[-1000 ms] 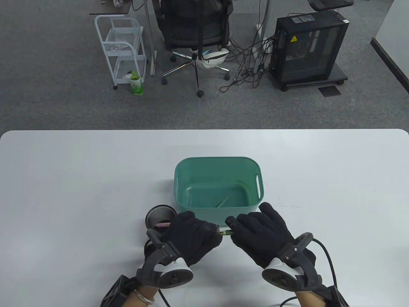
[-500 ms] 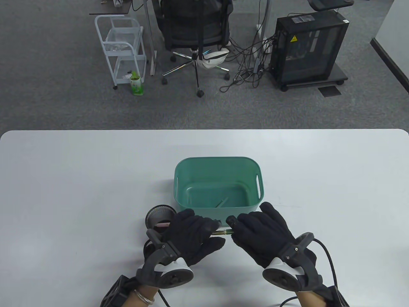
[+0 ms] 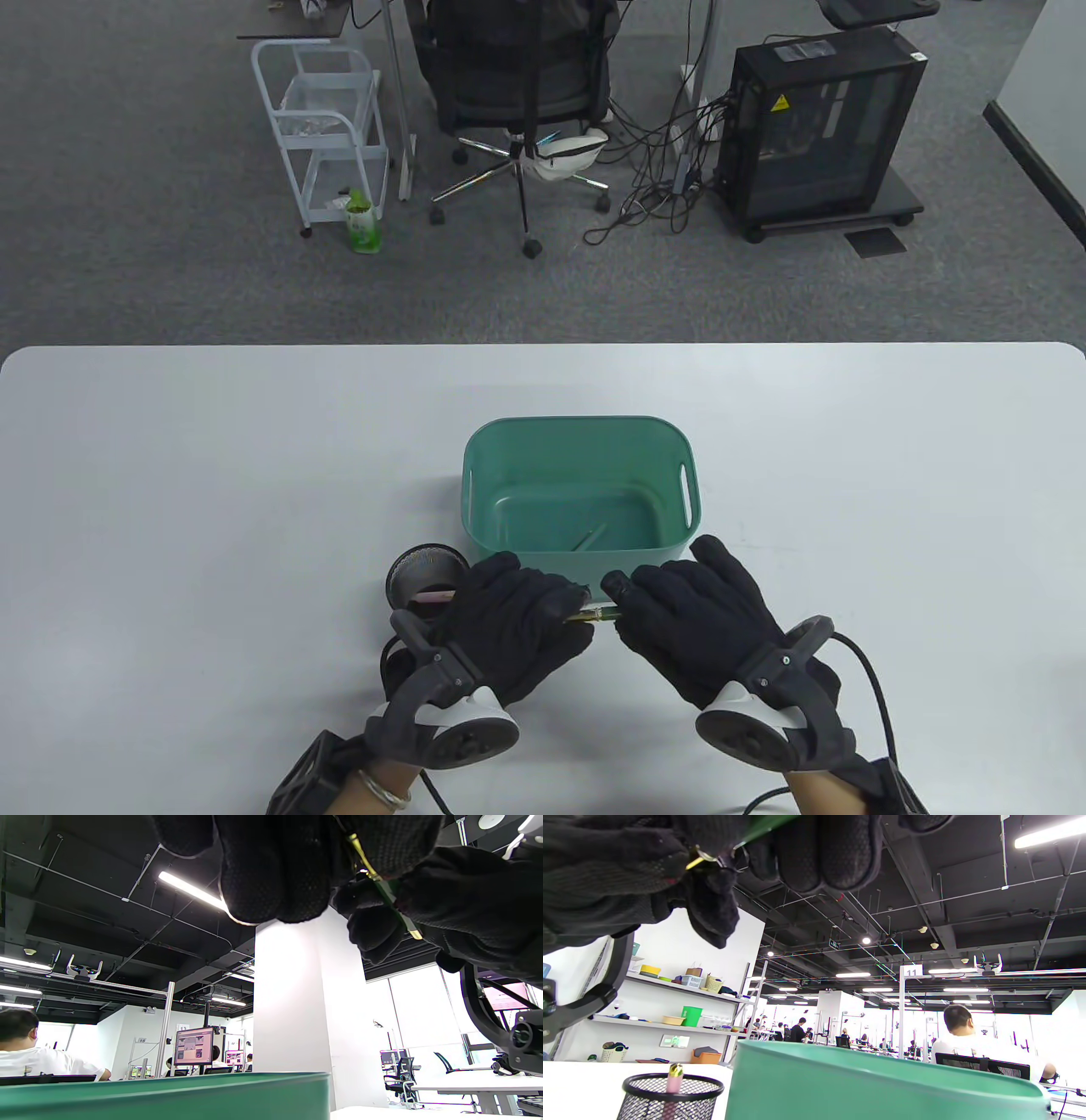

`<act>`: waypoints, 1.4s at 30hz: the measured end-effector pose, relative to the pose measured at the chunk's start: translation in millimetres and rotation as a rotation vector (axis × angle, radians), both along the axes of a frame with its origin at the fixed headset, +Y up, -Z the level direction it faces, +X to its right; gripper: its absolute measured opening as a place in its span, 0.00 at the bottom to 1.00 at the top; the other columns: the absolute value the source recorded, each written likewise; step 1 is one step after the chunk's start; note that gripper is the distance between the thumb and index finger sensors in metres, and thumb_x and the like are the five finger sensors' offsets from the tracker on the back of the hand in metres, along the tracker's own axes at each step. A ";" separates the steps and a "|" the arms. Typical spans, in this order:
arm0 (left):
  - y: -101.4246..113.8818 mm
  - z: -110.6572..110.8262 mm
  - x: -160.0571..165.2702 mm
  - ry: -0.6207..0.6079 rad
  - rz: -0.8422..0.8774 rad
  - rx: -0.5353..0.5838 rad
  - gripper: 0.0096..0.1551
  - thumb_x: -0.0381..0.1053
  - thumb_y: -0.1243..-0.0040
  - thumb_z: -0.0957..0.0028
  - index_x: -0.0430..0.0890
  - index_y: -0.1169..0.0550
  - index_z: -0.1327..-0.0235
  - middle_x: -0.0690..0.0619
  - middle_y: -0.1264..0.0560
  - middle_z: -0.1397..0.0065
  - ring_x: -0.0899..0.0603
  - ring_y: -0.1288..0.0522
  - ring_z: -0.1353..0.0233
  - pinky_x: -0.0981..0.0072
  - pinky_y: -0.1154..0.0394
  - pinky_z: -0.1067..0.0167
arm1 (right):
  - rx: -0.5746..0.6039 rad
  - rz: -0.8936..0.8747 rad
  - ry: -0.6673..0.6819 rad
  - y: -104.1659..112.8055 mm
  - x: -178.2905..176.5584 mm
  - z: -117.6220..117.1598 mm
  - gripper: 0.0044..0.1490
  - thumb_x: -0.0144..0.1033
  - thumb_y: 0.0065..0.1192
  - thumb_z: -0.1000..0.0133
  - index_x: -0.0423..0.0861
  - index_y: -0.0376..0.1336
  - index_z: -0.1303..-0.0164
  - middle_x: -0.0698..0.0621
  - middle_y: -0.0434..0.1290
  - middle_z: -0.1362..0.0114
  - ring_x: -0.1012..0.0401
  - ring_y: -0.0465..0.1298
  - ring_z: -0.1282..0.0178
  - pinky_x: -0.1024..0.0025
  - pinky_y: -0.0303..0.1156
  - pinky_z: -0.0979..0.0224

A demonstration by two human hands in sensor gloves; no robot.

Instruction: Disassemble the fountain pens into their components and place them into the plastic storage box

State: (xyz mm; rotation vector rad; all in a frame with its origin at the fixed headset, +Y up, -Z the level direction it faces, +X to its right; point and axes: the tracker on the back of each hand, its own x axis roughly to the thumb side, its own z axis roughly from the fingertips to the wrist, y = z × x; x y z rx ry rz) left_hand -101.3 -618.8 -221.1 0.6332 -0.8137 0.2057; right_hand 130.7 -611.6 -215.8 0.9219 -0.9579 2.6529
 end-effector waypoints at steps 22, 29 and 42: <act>0.1 -0.8 -0.8 -0.031 0.020 -0.010 0.28 0.60 0.56 0.28 0.41 0.16 0.47 0.51 0.12 0.49 0.47 0.15 0.49 0.47 0.28 0.31 | 0.002 -0.003 0.009 -0.3 -1.1 0.9 0.28 0.53 0.56 0.37 0.57 0.69 0.28 0.58 0.73 0.30 0.61 0.74 0.31 0.47 0.57 0.14; 0.2 -1.1 -1.6 -0.032 0.028 -0.010 0.30 0.60 0.58 0.28 0.42 0.14 0.51 0.52 0.11 0.52 0.47 0.14 0.52 0.48 0.27 0.33 | 0.002 -0.003 0.015 -0.6 -2.0 2.0 0.28 0.53 0.56 0.37 0.58 0.69 0.28 0.58 0.73 0.30 0.61 0.74 0.31 0.47 0.57 0.14; 0.6 -0.6 -3.7 -0.030 0.026 -0.012 0.35 0.67 0.53 0.31 0.42 0.23 0.29 0.48 0.17 0.34 0.43 0.19 0.36 0.43 0.33 0.25 | 0.004 -0.009 0.005 0.1 0.2 1.3 0.28 0.53 0.56 0.37 0.58 0.69 0.28 0.58 0.73 0.30 0.61 0.74 0.32 0.47 0.57 0.14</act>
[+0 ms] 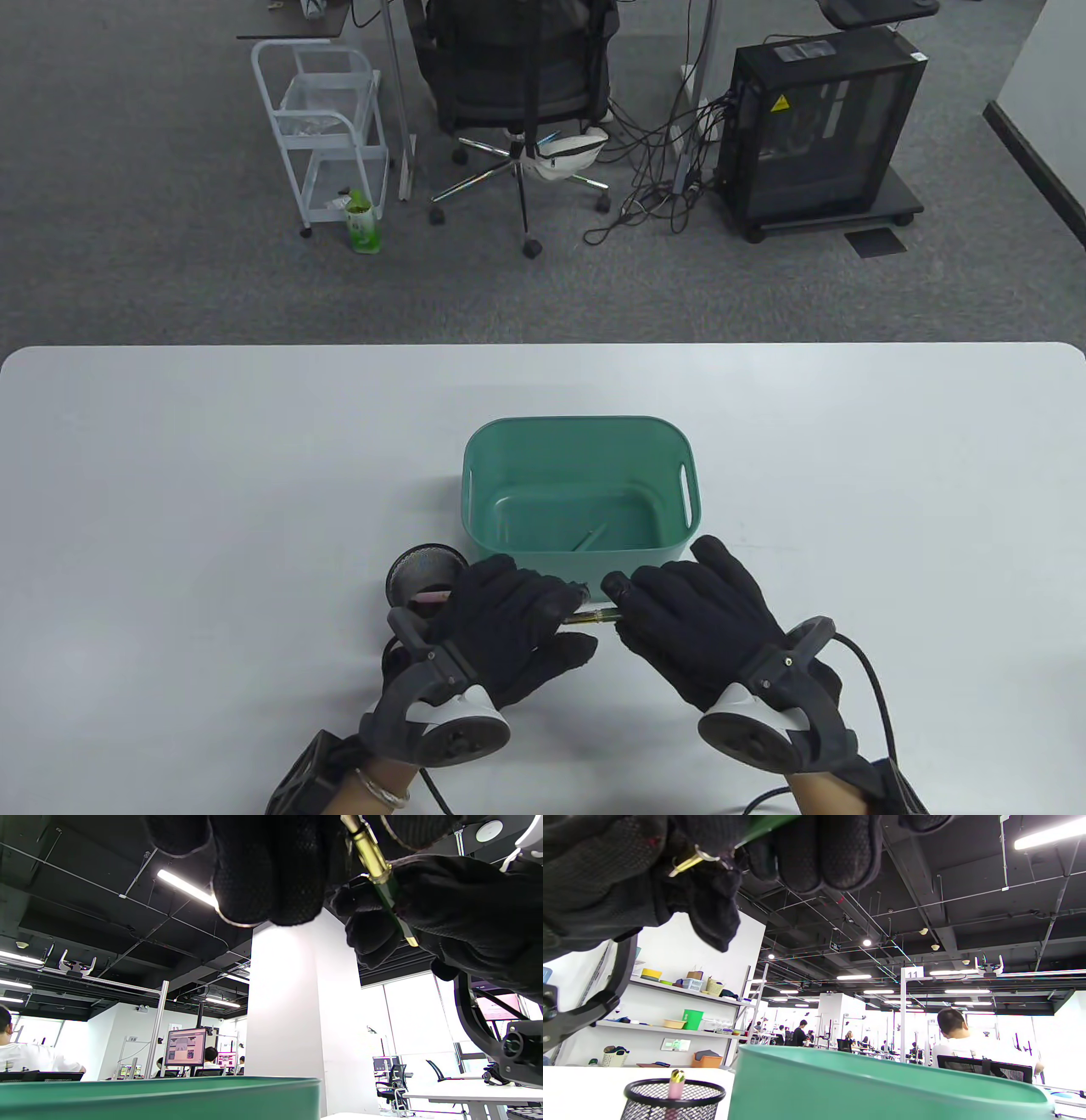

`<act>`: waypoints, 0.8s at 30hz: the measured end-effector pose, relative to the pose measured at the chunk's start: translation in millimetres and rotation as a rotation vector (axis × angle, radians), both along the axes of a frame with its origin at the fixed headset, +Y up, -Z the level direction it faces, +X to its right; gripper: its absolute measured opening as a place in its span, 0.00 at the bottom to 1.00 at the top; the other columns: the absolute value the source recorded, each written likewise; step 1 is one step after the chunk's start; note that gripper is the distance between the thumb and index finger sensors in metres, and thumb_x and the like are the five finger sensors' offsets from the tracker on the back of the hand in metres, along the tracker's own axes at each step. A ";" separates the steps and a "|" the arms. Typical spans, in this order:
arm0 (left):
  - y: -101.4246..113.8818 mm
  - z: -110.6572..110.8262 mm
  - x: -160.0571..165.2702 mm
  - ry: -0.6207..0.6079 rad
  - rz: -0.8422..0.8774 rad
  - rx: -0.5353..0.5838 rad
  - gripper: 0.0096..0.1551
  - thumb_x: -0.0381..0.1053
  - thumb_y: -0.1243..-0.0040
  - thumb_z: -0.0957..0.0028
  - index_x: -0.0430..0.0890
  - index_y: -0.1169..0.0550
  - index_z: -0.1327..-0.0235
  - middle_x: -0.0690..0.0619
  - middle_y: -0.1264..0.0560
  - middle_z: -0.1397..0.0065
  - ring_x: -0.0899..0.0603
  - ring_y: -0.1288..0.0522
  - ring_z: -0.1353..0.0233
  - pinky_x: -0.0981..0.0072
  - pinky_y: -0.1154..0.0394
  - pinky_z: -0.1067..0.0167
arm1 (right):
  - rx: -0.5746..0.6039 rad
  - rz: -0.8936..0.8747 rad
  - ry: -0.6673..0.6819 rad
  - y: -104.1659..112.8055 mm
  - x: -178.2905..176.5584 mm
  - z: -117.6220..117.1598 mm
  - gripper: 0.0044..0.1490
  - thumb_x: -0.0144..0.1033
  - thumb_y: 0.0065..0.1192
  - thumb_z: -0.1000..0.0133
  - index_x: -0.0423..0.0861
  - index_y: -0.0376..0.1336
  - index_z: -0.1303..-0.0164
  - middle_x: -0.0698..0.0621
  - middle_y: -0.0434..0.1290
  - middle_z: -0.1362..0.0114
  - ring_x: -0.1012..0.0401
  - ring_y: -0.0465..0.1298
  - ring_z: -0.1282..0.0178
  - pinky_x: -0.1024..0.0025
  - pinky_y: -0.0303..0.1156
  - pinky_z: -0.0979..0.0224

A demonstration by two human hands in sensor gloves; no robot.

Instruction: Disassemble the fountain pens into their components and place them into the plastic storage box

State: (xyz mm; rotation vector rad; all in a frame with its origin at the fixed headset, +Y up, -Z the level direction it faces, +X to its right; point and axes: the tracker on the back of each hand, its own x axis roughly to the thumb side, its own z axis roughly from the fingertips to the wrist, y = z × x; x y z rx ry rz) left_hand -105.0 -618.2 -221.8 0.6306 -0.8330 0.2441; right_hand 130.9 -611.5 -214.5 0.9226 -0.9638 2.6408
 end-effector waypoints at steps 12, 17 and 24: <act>0.5 1.3 1.6 0.019 -0.011 0.019 0.25 0.61 0.44 0.30 0.43 0.24 0.34 0.51 0.18 0.36 0.46 0.19 0.38 0.46 0.32 0.26 | -0.005 0.002 -0.003 0.2 1.4 -1.8 0.28 0.53 0.56 0.37 0.58 0.69 0.28 0.58 0.73 0.30 0.61 0.74 0.31 0.47 0.57 0.14; 0.5 1.4 2.0 0.019 -0.009 0.020 0.24 0.60 0.45 0.30 0.43 0.23 0.36 0.51 0.17 0.39 0.46 0.18 0.40 0.47 0.31 0.27 | -0.004 0.003 -0.001 0.4 1.1 -1.9 0.28 0.53 0.56 0.37 0.58 0.69 0.28 0.58 0.73 0.30 0.61 0.74 0.31 0.47 0.57 0.14; 0.5 1.1 2.2 0.015 -0.005 0.016 0.25 0.60 0.49 0.29 0.42 0.20 0.40 0.51 0.15 0.43 0.46 0.17 0.44 0.47 0.30 0.29 | -0.002 0.005 -0.002 0.7 0.6 -1.3 0.28 0.53 0.56 0.37 0.58 0.69 0.28 0.58 0.73 0.30 0.61 0.74 0.31 0.47 0.57 0.14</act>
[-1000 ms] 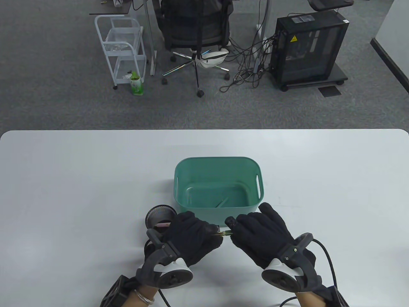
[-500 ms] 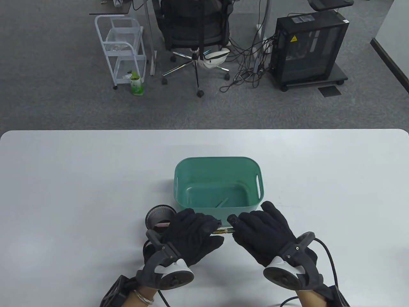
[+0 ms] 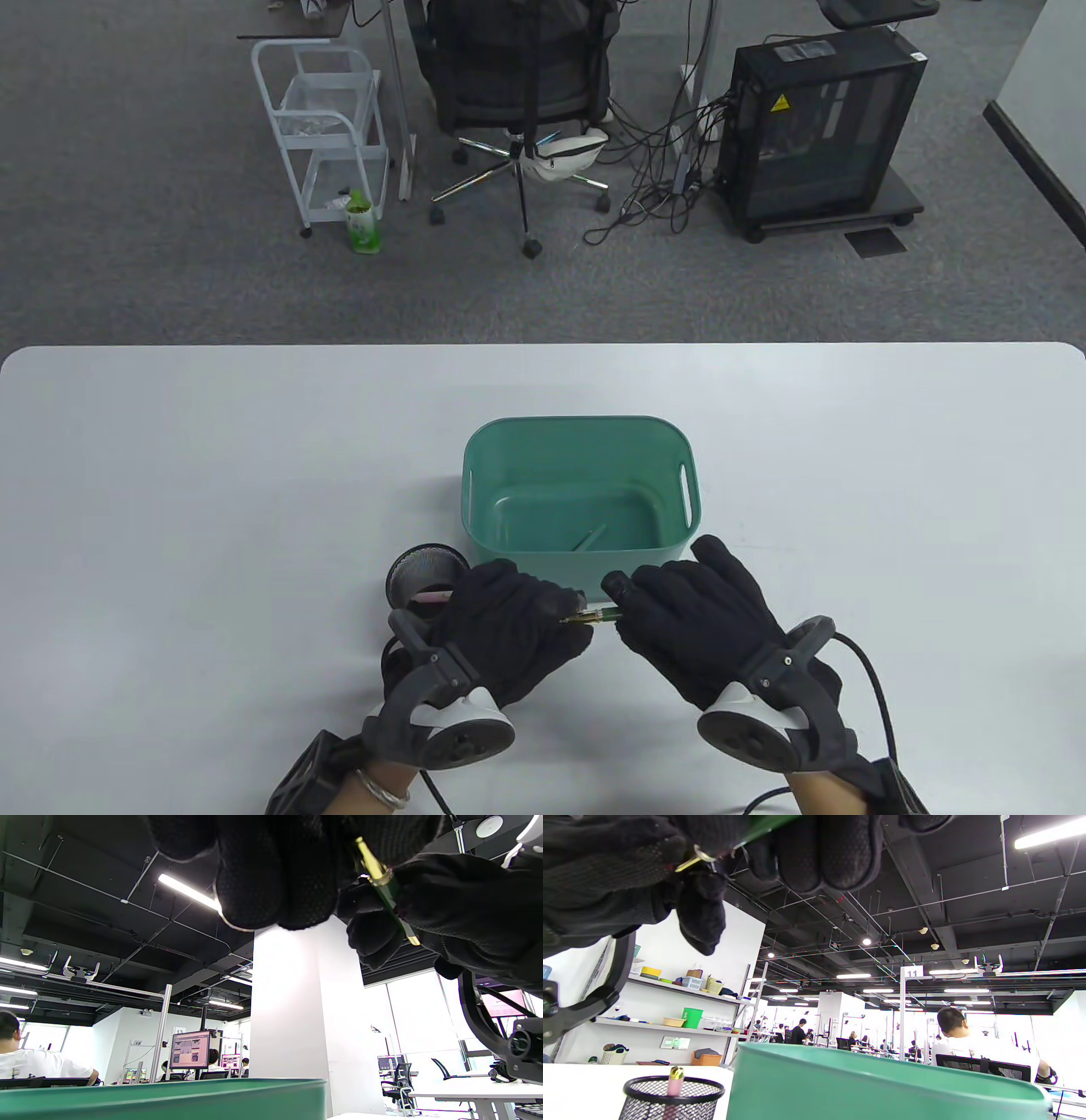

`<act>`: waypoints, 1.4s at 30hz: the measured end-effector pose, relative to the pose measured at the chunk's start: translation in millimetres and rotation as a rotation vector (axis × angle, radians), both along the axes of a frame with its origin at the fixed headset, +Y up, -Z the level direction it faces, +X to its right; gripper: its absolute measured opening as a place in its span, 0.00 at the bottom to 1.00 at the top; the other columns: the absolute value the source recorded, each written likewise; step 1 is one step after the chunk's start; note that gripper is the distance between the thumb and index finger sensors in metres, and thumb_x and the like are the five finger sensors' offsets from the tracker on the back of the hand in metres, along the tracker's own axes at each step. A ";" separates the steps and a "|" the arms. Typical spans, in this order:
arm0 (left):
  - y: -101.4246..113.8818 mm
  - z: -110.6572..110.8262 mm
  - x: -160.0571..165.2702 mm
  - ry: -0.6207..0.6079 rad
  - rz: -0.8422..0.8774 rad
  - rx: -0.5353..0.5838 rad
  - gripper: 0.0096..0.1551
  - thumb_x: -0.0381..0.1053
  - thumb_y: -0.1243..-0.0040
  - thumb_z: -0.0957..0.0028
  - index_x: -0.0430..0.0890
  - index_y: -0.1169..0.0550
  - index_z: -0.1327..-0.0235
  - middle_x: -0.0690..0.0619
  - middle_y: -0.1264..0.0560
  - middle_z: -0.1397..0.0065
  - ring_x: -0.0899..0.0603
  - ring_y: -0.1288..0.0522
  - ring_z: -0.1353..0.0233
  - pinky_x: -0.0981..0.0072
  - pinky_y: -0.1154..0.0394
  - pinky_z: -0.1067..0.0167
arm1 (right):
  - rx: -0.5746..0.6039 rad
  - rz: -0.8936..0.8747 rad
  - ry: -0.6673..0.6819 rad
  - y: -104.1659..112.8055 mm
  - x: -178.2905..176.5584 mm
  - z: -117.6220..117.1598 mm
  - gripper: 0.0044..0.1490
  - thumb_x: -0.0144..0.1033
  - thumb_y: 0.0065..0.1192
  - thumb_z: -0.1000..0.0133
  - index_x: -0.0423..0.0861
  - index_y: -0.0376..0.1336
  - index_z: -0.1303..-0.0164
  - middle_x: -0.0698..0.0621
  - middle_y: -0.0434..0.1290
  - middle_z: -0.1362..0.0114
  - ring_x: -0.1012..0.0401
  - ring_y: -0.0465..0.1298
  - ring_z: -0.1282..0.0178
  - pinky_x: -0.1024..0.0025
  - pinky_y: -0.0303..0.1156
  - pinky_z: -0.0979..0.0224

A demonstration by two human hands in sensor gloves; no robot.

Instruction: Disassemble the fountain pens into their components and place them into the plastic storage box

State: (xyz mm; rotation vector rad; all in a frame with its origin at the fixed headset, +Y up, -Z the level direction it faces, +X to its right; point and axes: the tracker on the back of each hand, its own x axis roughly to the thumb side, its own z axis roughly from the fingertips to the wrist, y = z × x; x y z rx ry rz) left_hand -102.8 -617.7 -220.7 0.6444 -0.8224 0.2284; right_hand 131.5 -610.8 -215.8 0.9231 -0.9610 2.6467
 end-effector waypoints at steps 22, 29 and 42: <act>-0.4 -2.1 -1.7 -0.004 0.003 -0.023 0.31 0.62 0.60 0.28 0.41 0.18 0.39 0.50 0.13 0.43 0.45 0.16 0.44 0.46 0.29 0.30 | 0.003 -0.003 0.004 0.2 -0.6 2.3 0.28 0.53 0.56 0.37 0.58 0.69 0.28 0.58 0.73 0.30 0.61 0.74 0.31 0.47 0.57 0.14; 0.0 -1.7 -2.0 0.006 -0.002 -0.020 0.35 0.67 0.52 0.32 0.41 0.25 0.29 0.48 0.17 0.34 0.43 0.19 0.37 0.44 0.32 0.27 | 0.002 -0.002 -0.001 0.5 0.0 1.3 0.28 0.53 0.56 0.37 0.58 0.69 0.28 0.58 0.73 0.30 0.61 0.74 0.31 0.47 0.57 0.14; 0.2 -0.2 0.3 0.018 -0.019 -0.004 0.25 0.60 0.45 0.30 0.43 0.25 0.34 0.51 0.17 0.37 0.46 0.18 0.38 0.46 0.32 0.27 | 0.001 -0.002 -0.003 0.8 0.3 0.7 0.28 0.53 0.56 0.37 0.58 0.69 0.28 0.58 0.73 0.30 0.61 0.74 0.32 0.47 0.57 0.14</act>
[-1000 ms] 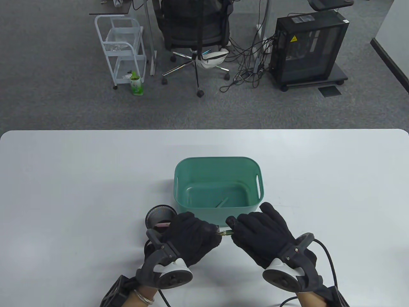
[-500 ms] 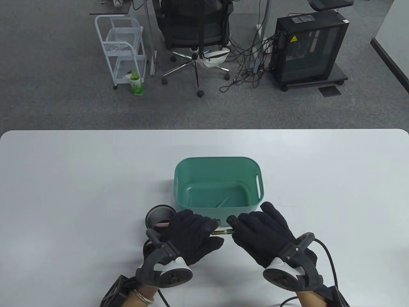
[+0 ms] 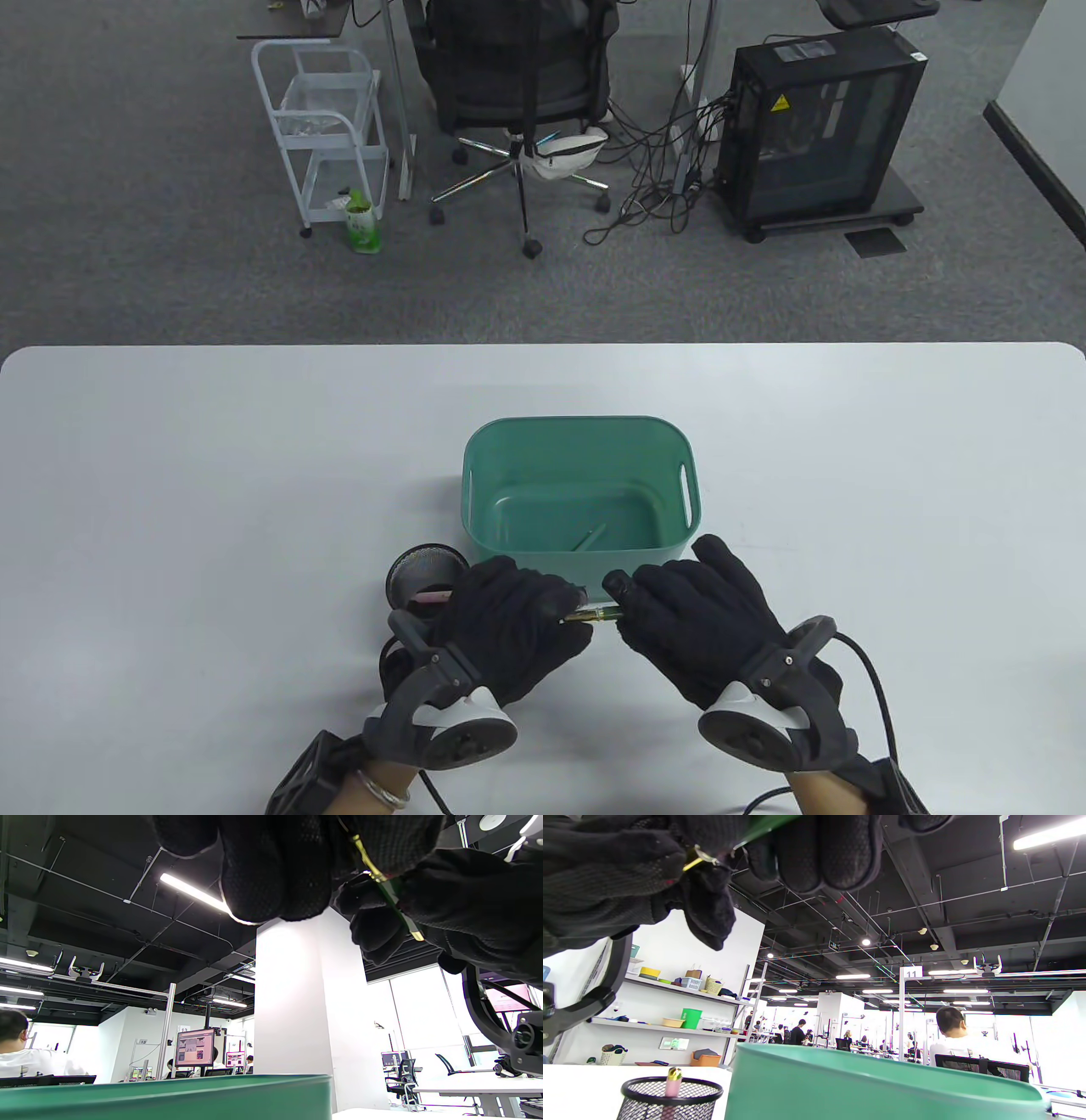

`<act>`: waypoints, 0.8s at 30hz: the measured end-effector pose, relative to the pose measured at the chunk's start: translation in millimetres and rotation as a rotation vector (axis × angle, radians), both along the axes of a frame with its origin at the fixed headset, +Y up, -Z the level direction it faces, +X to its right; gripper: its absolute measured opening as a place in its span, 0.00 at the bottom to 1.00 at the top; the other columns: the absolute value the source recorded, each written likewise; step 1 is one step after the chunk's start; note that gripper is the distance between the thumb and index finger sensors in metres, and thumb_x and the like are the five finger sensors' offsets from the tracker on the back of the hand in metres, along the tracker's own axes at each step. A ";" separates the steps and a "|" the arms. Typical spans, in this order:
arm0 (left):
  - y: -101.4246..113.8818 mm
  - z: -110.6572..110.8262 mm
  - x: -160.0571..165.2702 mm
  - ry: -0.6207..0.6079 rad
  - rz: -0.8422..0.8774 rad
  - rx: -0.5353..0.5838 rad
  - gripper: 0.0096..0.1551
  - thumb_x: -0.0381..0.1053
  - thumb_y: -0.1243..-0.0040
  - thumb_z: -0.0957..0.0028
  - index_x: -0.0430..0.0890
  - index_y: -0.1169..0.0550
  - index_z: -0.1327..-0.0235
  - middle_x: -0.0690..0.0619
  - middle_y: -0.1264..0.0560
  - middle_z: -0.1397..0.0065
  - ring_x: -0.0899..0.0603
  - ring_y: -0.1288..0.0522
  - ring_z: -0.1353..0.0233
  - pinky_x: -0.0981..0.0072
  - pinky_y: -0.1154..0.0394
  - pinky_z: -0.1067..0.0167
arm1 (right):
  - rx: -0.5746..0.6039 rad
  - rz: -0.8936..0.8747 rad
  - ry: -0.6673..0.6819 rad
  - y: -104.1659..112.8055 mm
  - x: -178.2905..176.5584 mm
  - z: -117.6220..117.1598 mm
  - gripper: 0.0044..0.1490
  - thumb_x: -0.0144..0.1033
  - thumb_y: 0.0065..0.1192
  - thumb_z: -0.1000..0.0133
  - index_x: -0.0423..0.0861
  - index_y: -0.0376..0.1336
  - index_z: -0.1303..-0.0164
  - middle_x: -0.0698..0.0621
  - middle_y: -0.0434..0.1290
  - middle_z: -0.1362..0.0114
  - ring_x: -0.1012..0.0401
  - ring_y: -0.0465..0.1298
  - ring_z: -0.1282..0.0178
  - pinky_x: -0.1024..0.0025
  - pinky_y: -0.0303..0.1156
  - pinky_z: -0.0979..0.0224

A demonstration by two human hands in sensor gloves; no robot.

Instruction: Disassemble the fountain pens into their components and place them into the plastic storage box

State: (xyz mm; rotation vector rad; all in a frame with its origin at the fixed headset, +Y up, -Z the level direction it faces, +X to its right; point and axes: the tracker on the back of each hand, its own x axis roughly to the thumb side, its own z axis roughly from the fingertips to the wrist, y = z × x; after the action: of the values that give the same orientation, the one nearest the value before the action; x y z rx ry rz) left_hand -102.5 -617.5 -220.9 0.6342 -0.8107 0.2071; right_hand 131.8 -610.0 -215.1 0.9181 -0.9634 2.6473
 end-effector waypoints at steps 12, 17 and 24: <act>-0.6 -1.5 -0.1 -0.019 0.012 -0.015 0.26 0.60 0.53 0.28 0.42 0.19 0.42 0.51 0.13 0.45 0.46 0.15 0.45 0.47 0.29 0.30 | -0.001 0.002 0.004 -0.7 -0.8 -0.6 0.28 0.53 0.56 0.37 0.58 0.69 0.28 0.58 0.73 0.30 0.61 0.74 0.31 0.47 0.57 0.14; -0.9 -2.7 -0.5 -0.027 0.018 -0.022 0.28 0.60 0.56 0.28 0.42 0.17 0.46 0.51 0.12 0.49 0.46 0.14 0.49 0.48 0.28 0.32 | 0.003 0.005 0.002 -0.7 -1.2 0.0 0.28 0.53 0.56 0.37 0.58 0.69 0.28 0.58 0.73 0.30 0.61 0.74 0.31 0.47 0.57 0.14; -1.8 -5.2 -1.1 -0.032 0.030 -0.029 0.29 0.59 0.59 0.27 0.42 0.15 0.49 0.51 0.11 0.52 0.46 0.14 0.51 0.48 0.27 0.33 | 0.001 0.008 0.002 -0.8 -1.8 0.1 0.28 0.53 0.56 0.37 0.58 0.69 0.28 0.58 0.73 0.30 0.61 0.74 0.31 0.47 0.57 0.14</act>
State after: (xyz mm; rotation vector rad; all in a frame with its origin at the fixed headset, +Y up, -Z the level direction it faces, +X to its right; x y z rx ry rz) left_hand -103.6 -619.3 -226.0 0.6172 -0.8281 0.2563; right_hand 130.1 -610.8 -215.0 0.9265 -0.9633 2.6526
